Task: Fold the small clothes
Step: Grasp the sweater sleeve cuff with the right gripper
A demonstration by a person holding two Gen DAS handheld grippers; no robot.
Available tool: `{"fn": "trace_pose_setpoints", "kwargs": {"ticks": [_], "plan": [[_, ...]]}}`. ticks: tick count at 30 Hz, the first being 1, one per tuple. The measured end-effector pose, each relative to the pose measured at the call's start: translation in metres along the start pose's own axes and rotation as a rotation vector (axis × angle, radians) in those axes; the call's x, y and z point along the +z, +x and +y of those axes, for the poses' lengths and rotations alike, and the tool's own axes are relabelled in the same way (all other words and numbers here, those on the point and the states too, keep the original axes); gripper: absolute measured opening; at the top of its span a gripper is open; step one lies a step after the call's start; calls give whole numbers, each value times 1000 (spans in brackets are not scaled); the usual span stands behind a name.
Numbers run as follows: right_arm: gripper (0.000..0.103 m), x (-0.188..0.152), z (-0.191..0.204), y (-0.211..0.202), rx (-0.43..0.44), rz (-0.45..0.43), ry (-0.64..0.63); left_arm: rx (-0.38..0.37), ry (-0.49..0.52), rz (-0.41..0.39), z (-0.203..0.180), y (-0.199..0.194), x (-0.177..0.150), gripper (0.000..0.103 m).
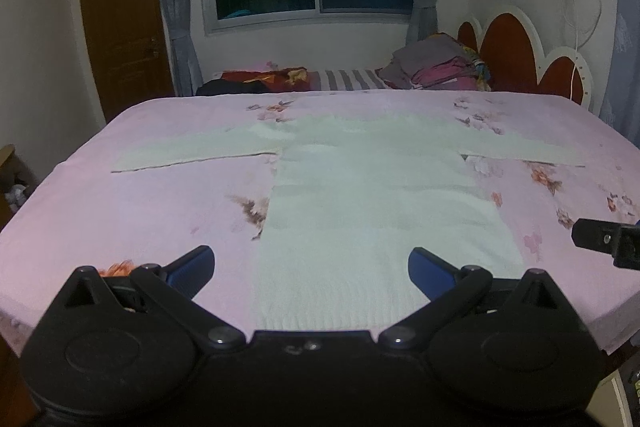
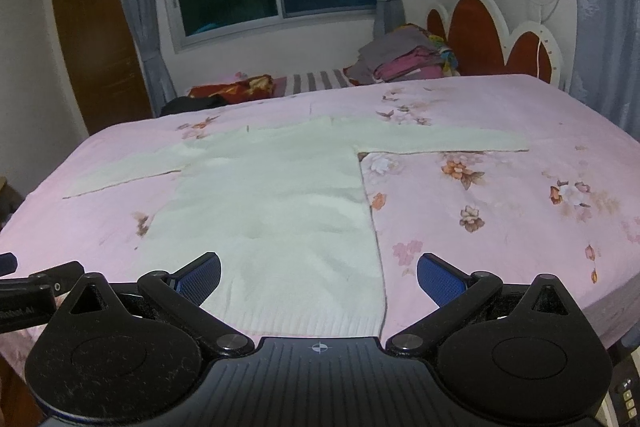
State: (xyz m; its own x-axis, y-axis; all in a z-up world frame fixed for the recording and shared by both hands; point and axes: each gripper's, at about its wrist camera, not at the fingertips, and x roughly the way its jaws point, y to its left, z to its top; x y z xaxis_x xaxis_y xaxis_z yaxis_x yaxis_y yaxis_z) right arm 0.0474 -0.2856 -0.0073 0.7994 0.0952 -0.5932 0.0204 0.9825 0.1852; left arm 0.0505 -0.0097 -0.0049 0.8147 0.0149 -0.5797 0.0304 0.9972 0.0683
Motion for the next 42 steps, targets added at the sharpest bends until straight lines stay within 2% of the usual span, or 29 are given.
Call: {"fn": "trace_pose_setpoints", "kwargs": {"ticks": [7, 11, 16, 19, 23, 25, 27, 32, 36, 42], "plan": [[103, 34, -8, 47, -41, -18, 38, -42, 32, -4, -2, 50, 31, 103], [103, 58, -17, 71, -94, -48, 83, -44, 45, -25, 0, 76, 48, 103], [103, 75, -39, 87, -138, -73, 170, -97, 77, -36, -6, 104, 63, 103], [103, 79, -61, 89, -169, -92, 227, -135, 94, -53, -18, 118, 67, 103], [103, 87, -91, 96, -221, -109, 257, -200, 101, -25, -39, 140, 73, 103], [103, 94, -113, 106, -237, -108, 307, -248, 84, -1, -46, 151, 80, 103], [103, 100, -134, 116, -245, -117, 353, -265, 87, -11, -53, 162, 86, 103], [103, 123, -191, 157, -211, -137, 444, -208, 101, -12, -80, 197, 106, 103], [103, 140, -246, 198, -222, -130, 510, -177, 70, 48, -103, 238, 127, 103], [102, 149, -328, 250, -249, -117, 600, -117, 91, 99, -144, 290, 147, 103]]}}
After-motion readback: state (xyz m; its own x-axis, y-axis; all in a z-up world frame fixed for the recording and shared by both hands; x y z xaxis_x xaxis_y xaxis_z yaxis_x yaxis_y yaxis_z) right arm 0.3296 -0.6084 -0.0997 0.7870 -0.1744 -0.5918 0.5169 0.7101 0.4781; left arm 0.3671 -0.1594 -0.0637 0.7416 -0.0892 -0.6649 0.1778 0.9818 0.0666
